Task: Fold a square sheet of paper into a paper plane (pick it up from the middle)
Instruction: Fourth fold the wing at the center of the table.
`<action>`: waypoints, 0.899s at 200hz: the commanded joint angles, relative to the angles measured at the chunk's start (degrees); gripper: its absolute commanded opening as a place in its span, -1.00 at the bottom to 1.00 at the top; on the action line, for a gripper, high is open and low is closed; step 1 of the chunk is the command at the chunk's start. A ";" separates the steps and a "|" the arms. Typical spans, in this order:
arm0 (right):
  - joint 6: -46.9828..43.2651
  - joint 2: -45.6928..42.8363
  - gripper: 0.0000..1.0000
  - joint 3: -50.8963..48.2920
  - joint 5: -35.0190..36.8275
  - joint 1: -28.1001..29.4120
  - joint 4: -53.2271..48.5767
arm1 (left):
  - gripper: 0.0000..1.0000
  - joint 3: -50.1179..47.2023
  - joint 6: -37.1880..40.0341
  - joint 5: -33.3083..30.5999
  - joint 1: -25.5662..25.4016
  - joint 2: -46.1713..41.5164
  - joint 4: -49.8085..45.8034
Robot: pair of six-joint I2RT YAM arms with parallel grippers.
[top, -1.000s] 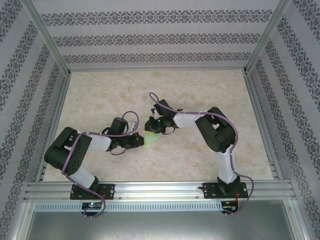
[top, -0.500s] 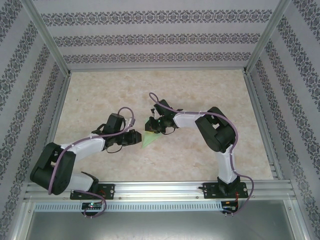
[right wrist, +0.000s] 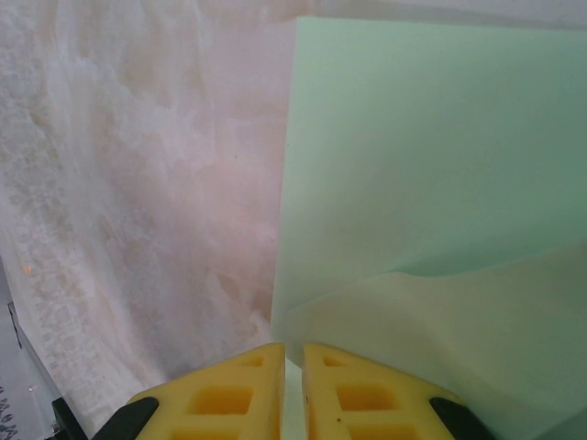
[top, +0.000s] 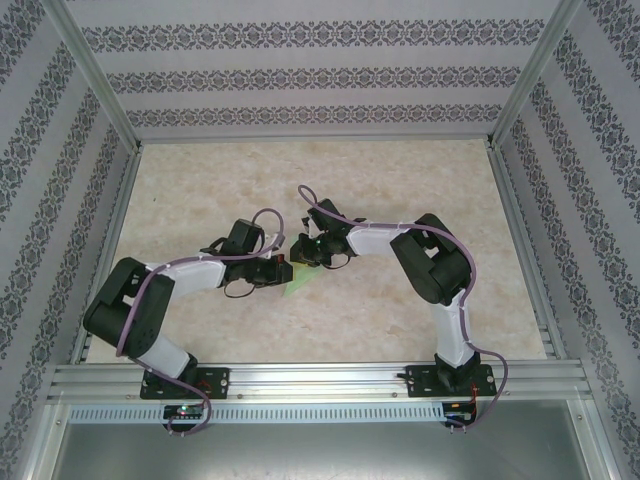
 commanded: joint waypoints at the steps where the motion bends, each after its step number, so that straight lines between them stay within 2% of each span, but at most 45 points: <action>1: -1.19 3.18 -0.72 -1.72 2.14 -0.21 -2.31 | -0.88 -0.50 0.38 1.85 -0.59 1.94 4.89; 92: -1.09 3.30 -0.72 -2.08 2.67 -0.32 -2.61 | -0.88 -6.87 -1.21 3.08 -0.66 5.82 9.28; 154: -1.29 3.41 -0.71 -1.63 2.92 -0.37 -3.20 | -0.89 -10.14 1.26 -0.96 -0.68 2.73 4.10; 180: -1.21 3.77 -0.71 -1.64 3.18 -0.35 -3.19 | -0.89 -8.77 4.78 -2.71 -0.64 0.73 -2.47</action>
